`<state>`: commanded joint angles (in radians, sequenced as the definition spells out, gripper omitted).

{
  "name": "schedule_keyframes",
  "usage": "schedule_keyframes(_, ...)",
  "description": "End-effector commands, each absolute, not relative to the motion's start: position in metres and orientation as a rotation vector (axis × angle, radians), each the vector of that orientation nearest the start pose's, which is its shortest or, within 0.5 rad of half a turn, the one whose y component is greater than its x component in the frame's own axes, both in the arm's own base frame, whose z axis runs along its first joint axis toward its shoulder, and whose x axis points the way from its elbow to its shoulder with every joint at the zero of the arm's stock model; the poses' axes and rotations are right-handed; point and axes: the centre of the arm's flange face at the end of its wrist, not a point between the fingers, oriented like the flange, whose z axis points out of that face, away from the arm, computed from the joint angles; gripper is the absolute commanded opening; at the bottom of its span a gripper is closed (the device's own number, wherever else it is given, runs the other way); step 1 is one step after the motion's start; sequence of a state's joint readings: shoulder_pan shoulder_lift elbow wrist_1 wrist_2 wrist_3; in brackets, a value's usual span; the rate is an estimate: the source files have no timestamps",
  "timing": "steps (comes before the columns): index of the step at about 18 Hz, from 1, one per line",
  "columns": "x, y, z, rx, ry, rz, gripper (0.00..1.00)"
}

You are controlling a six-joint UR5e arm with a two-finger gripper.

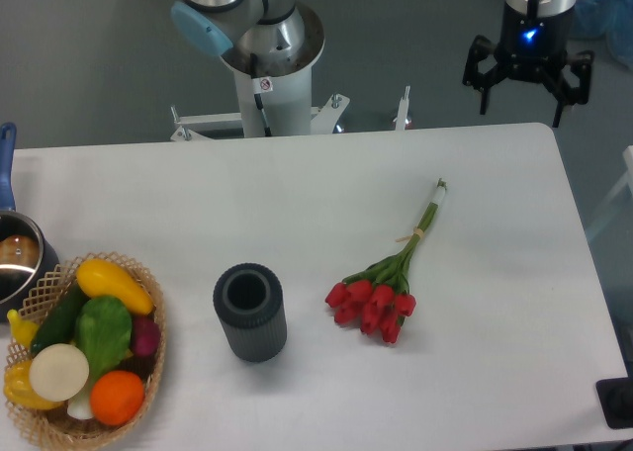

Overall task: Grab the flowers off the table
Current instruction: 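Move the open gripper toward the red tulip bunch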

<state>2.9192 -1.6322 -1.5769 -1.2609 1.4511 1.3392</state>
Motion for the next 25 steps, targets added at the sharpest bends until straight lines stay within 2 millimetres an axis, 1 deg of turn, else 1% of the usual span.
schedule_keyframes(6,-0.49,0.263,0.484,-2.957,0.014,0.301,1.0)
schedule_keyframes(10,-0.488,0.266,0.47,-2.893,-0.012,0.281,1.0)
schedule_keyframes(11,-0.485,0.266,0.464,-2.888,-0.035,0.284,1.0)
schedule_keyframes(14,-0.481,0.268,0.457,-2.864,-0.159,0.286,1.0)
schedule_keyframes(17,-0.481,0.27,0.454,-2.861,-0.181,0.274,1.0)
schedule_keyframes(18,-0.481,0.271,0.451,-2.858,-0.212,0.262,1.0)
schedule_keyframes(21,-0.482,0.278,0.451,-2.776,-0.356,0.215,1.0)
schedule_keyframes(23,-0.482,0.28,0.447,-2.764,-0.353,0.238,1.0)
schedule_keyframes(25,-0.483,0.282,0.439,-2.758,-0.347,0.254,1.0)
